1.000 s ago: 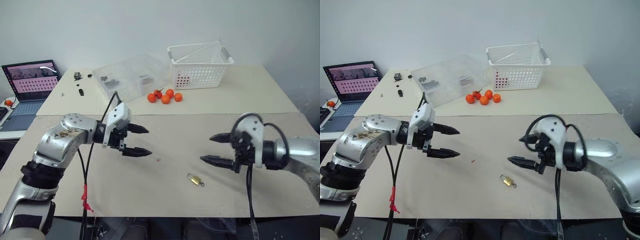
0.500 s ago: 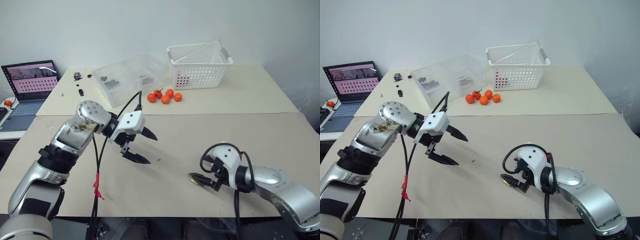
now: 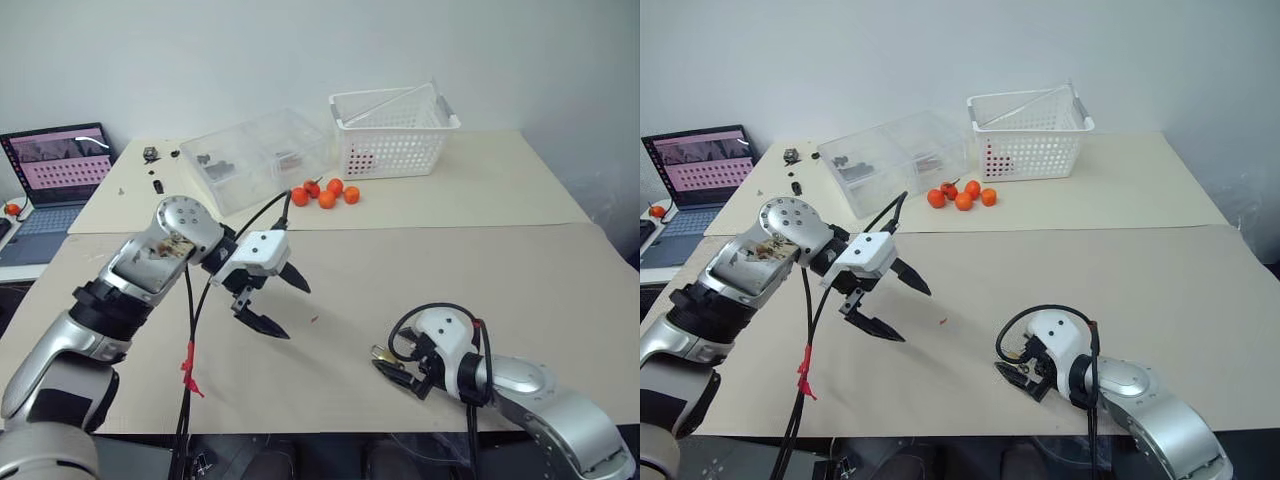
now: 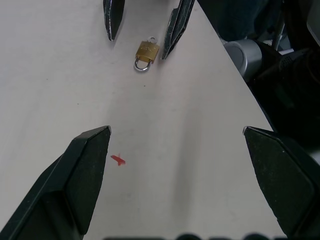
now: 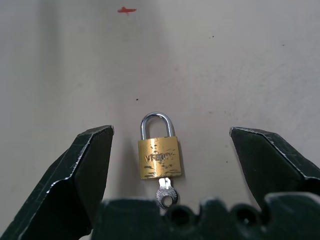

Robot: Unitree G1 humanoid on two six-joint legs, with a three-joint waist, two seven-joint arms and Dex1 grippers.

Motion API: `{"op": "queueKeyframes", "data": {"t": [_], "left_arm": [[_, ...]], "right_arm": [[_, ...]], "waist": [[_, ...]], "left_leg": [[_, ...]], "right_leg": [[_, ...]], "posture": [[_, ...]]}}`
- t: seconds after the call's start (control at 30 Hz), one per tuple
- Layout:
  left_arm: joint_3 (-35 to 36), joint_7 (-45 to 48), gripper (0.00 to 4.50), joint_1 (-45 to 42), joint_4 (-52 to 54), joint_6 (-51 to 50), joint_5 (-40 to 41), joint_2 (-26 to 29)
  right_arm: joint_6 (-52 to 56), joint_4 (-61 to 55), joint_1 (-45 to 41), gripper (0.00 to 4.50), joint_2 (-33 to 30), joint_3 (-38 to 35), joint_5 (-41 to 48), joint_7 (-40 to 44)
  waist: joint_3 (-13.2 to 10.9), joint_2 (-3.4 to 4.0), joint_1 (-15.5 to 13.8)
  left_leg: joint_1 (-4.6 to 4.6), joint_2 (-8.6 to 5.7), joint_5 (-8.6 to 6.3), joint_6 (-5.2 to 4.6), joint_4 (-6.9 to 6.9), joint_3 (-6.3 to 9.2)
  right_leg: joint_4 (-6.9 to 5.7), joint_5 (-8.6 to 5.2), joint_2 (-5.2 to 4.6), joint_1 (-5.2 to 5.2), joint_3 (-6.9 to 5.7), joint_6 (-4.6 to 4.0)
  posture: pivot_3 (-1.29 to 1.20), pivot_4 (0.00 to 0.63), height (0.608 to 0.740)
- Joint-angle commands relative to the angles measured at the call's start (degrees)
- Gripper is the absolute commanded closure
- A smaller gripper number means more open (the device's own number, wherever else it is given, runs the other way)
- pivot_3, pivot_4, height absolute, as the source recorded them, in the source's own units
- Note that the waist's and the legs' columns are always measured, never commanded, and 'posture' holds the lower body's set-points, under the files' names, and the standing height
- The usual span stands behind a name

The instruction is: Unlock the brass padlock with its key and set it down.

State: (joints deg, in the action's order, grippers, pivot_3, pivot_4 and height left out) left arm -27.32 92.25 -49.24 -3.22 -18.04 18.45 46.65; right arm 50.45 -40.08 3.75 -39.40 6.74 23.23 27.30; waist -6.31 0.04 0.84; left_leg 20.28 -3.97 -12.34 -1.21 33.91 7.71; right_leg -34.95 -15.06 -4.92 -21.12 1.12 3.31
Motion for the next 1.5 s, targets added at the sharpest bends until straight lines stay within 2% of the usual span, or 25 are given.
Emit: {"op": "queueKeyframes", "data": {"t": [0.03, 0.27, 0.4, 0.6, 0.63, 0.67, 0.83, 0.9, 1.03, 1.23, 1.5], "left_arm": [[-1.2, 0.2, 0.00, -2.8, -1.7, 2.8, 0.6, 1.7], [-2.8, 0.2, 0.00, -4.5, -3.7, 4.8, 0.8, 2.9], [-2.9, 0.2, 0.00, -4.7, -4.2, 5.5, 0.4, 3.3], [-2.6, 0.2, 0.00, -4.6, -4.3, 5.5, 0.3, 3.8], [-2.3, 0.2, 0.00, -4.5, -4.3, 5.3, 0.2, 3.9], [-2.0, 0.2, 0.00, -4.4, -4.3, 5.3, 0.0, 3.9], [-0.2, 0.2, 0.00, -3.1, -3.5, 4.2, -1.0, 4.3], [1.2, 0.1, 0.00, -2.0, -2.9, 3.1, -1.7, 5.2], [3.7, -0.9, 0.00, 1.5, -0.4, 1.0, -2.5, 6.8], [9.5, -4.2, 0.00, 10.1, 8.4, -5.6, -1.4, 11.4], [17.1, -9.4, 0.00, 20.7, 19.4, -13.4, 1.4, 15.5]], "right_arm": [[-2.2, -1.4, 0.8, 0.08, 1.0, 0.7, -1.4, -0.6], [-4.3, 1.1, 2.3, 0.08, 2.5, 0.5, -2.6, -0.2], [-5.3, 2.3, 2.7, 1.03, 2.4, 1.0, -3.4, 0.3], [-5.8, 2.9, 3.0, 3.18, 0.9, 1.5, -4.3, 2.1], [-5.9, 3.0, 2.8, 3.50, 0.7, 1.5, -4.4, 2.4], [-5.9, 3.2, 2.4, 3.58, 0.4, 1.7, -4.5, 2.9], [-6.3, 4.3, -0.8, 3.58, -0.2, 2.2, -5.2, 4.3], [-6.8, 5.9, -4.8, 3.58, 0.0, 3.4, -5.9, 5.7], [-7.5, 9.5, -12.9, 3.58, 0.8, 8.3, -8.4, 8.0], [-13.7, 18.4, -26.4, 3.58, 4.9, 20.2, -14.0, 15.3], [-26.8, 31.4, -36.5, 3.58, 8.7, 27.4, -19.7, 25.1]], "waist": [[0.0, 0.01, 0.0], [0.0, 0.01, 0.0], [0.0, 0.01, 0.0], [0.0, 0.01, 0.0], [0.0, 0.01, 0.0], [0.0, 0.01, 0.0], [0.0, 0.01, 0.2], [0.0, 0.01, 0.3], [0.0, 0.03, 1.2], [-0.1, 0.00, 1.8], [-0.1, 0.02, 1.4]], "left_leg": [[0.00, 0.00, 0.00, 0.00, 0.00, 0.00], [-0.01, 0.02, -0.02, -0.04, 0.01, 0.02], [-0.01, 0.24, -0.03, -0.05, 0.02, 0.01], [-0.02, 0.56, -0.11, -0.18, 0.07, -0.02], [-0.04, 0.58, -0.12, -0.20, 0.07, -0.02], [-0.05, 0.61, -0.14, -0.23, 0.08, -0.03], [-0.06, 0.66, -0.16, -0.26, 0.10, -0.05], [-0.06, 0.65, -0.16, -0.27, 0.11, -0.05], [-0.08, 0.69, -0.17, -0.29, 0.10, -0.07], [-0.07, 0.81, -0.20, -0.33, 0.08, -0.07], [-0.09, 0.80, -0.20, -0.33, 0.09, -0.05]], "right_leg": [[-0.01, 0.00, 0.02, 0.00, 0.01, 0.00], [-0.04, 0.00, 0.17, -0.01, 0.01, 0.00], [-0.04, 0.00, 0.25, -0.01, 0.02, 0.00], [-0.07, 0.00, 0.55, -0.01, 0.00, 0.00], [-0.08, 0.00, 0.58, -0.01, 0.00, 0.00], [-0.07, 0.00, 0.60, -0.01, -0.01, 0.00], [-0.07, 0.00, 0.64, -0.01, 0.00, -0.01], [-0.08, 0.01, 0.64, -0.02, 0.01, -0.02], [-0.10, 0.04, 0.69, -0.04, 0.02, -0.07], [-0.14, 0.25, 0.81, -0.12, 0.04, -0.43], [-0.17, 0.26, 0.82, -0.16, 0.02, -0.45]], "posture": [[0.00, 0.150, 0.740], [0.00, 0.150, 0.740], [0.00, 0.150, 0.740], [0.00, 0.150, 0.740], [0.00, 0.150, 0.740], [0.00, 0.150, 0.740], [0.00, 0.150, 0.740], [0.00, 0.150, 0.740], [0.00, 0.150, 0.740], [0.00, 0.150, 0.740], [0.00, 0.150, 0.740]]}}
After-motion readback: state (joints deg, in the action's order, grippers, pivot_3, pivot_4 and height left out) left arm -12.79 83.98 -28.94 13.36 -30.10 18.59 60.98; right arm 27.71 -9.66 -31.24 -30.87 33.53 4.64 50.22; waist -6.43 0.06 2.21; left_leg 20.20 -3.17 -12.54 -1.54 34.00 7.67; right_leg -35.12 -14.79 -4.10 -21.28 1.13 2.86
